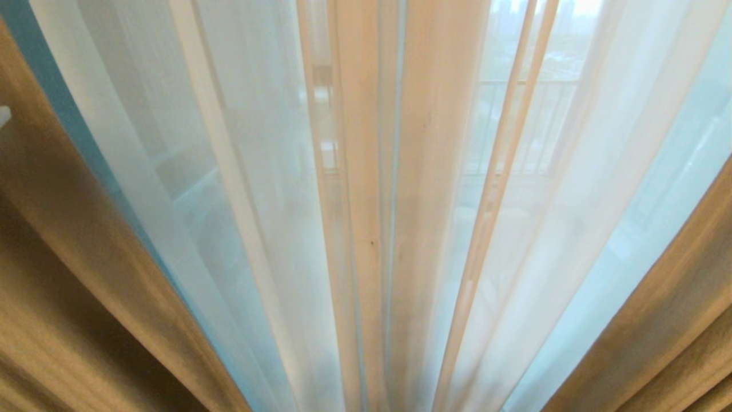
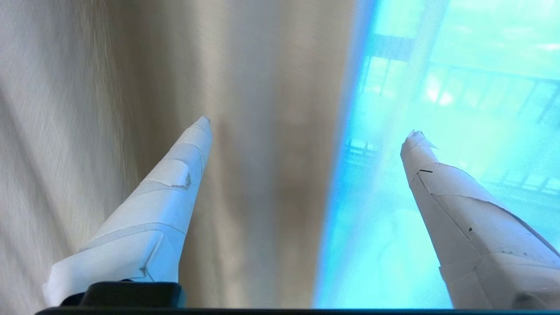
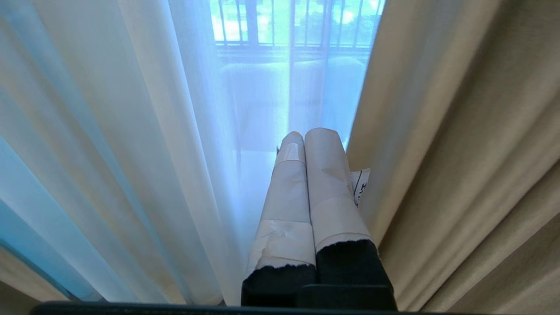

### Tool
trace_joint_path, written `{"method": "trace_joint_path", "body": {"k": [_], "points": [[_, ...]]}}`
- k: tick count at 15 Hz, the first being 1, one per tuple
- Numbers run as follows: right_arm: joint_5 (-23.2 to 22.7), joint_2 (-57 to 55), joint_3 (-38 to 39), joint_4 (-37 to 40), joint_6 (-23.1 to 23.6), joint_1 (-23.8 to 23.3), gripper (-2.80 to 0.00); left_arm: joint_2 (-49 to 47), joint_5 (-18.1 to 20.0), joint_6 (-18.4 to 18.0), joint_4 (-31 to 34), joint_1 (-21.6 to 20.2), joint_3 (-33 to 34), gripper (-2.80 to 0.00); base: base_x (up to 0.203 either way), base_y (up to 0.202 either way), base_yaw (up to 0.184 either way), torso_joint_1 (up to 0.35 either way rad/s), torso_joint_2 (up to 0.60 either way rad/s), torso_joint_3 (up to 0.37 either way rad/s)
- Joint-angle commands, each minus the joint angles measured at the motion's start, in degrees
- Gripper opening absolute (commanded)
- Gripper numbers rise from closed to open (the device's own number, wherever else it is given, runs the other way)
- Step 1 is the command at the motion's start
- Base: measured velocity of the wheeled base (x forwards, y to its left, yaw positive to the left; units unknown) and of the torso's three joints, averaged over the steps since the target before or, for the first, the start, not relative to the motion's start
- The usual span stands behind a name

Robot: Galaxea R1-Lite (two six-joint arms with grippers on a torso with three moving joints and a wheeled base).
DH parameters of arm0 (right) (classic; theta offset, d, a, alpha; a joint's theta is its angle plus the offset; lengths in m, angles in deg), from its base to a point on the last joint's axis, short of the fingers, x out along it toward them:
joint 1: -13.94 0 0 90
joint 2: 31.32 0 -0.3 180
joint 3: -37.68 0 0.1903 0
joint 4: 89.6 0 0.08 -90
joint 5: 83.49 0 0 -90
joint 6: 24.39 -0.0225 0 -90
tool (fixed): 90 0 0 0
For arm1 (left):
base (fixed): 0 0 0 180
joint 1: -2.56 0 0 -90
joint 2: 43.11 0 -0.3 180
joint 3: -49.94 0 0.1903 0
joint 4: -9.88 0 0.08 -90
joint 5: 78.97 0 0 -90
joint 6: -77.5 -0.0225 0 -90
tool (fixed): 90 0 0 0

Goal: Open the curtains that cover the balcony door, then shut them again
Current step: Pull the outer curtains open on both sides

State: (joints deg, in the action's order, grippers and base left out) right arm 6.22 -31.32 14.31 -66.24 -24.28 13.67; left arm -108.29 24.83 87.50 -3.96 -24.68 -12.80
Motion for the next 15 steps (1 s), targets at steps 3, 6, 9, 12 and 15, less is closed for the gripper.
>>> {"method": "trace_joint_path", "body": {"k": [3,6,9,12,15], "points": [[0.01,0.0,0.0,0.0,0.06,0.0,-2.8,6.7,0.02,0.02,-0.24,-0.01,5.35,0.0,0.0,0.0,0.0,0.0,0.0,0.0],[0.02,0.0,0.0,-0.08,0.06,0.0,-2.8,9.42,0.03,-0.11,-0.23,-0.01,8.46,-2.8,0.0,0.0,0.0,0.0,0.0,0.0],[0.01,0.0,0.0,0.0,0.06,0.0,-2.8,10.95,0.09,-0.77,-0.24,1.41,10.9,-2.8,0.0,0.0,0.0,0.0,0.0,0.0],[-0.06,0.0,0.0,0.0,0.06,0.0,-2.8,12.89,0.18,-0.77,-0.36,3.54,15.69,-2.8,0.0,0.0,0.0,0.0,0.0,0.0],[-0.06,0.0,0.0,0.0,0.06,0.0,-2.8,14.26,0.18,-0.85,-0.48,7.08,20.5,-2.8,0.0,0.0,0.0,0.0,0.0,0.0]]}}
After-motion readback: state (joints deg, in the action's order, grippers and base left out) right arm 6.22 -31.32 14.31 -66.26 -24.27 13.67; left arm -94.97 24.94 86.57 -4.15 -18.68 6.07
